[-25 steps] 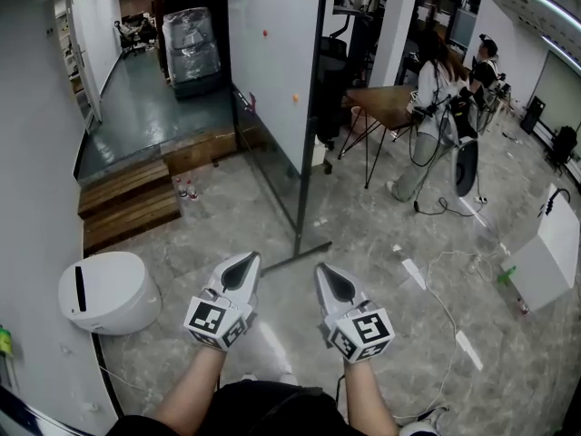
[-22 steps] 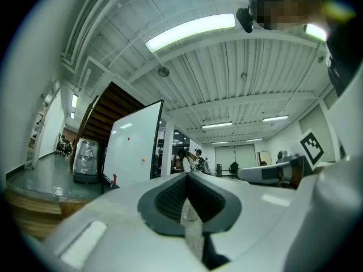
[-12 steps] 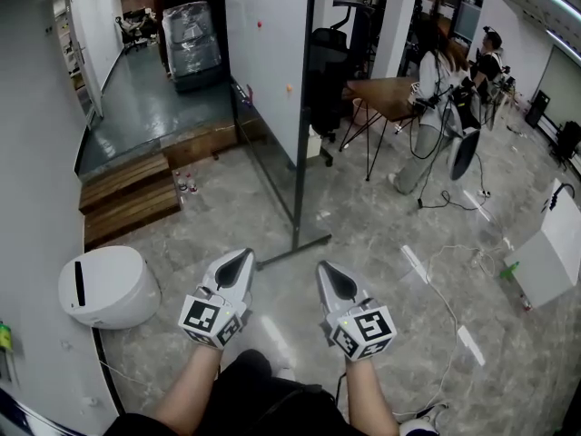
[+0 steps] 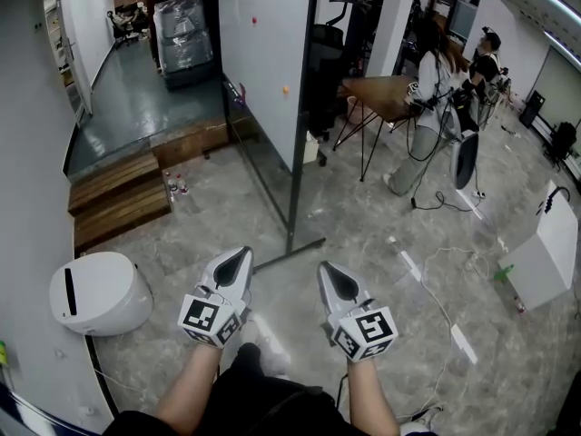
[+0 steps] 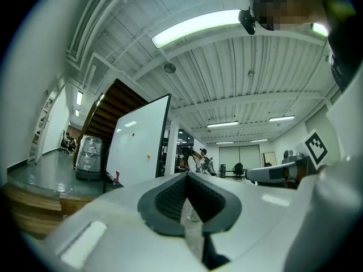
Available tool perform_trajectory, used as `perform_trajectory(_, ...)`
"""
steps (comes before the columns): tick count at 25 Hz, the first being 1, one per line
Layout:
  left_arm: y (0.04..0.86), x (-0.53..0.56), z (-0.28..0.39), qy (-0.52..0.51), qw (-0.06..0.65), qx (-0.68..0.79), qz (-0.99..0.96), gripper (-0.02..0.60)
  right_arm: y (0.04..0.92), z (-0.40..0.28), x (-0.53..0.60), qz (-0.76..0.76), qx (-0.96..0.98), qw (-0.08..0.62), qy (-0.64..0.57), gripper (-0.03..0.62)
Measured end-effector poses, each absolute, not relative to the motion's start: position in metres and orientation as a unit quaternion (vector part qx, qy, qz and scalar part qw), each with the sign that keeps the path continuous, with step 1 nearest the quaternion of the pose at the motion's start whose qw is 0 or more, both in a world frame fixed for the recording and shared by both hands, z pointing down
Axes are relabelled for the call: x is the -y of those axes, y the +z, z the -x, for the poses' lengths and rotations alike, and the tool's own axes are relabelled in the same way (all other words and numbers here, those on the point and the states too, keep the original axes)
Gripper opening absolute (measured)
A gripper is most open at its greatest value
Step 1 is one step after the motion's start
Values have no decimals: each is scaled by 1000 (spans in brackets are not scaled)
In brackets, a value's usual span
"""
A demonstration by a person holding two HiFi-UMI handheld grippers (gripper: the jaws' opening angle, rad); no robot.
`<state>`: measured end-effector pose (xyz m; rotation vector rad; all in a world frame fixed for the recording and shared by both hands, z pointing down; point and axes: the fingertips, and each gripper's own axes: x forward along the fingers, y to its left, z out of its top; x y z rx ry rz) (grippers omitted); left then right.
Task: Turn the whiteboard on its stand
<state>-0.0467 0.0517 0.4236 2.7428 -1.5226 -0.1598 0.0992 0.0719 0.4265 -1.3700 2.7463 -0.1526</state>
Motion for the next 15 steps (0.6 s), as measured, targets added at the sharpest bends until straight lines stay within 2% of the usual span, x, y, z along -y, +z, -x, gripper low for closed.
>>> perform_trajectory(15,416,74,72,-49,5,430,-901,3,415,-52,51,461,-885,34,-46,8)
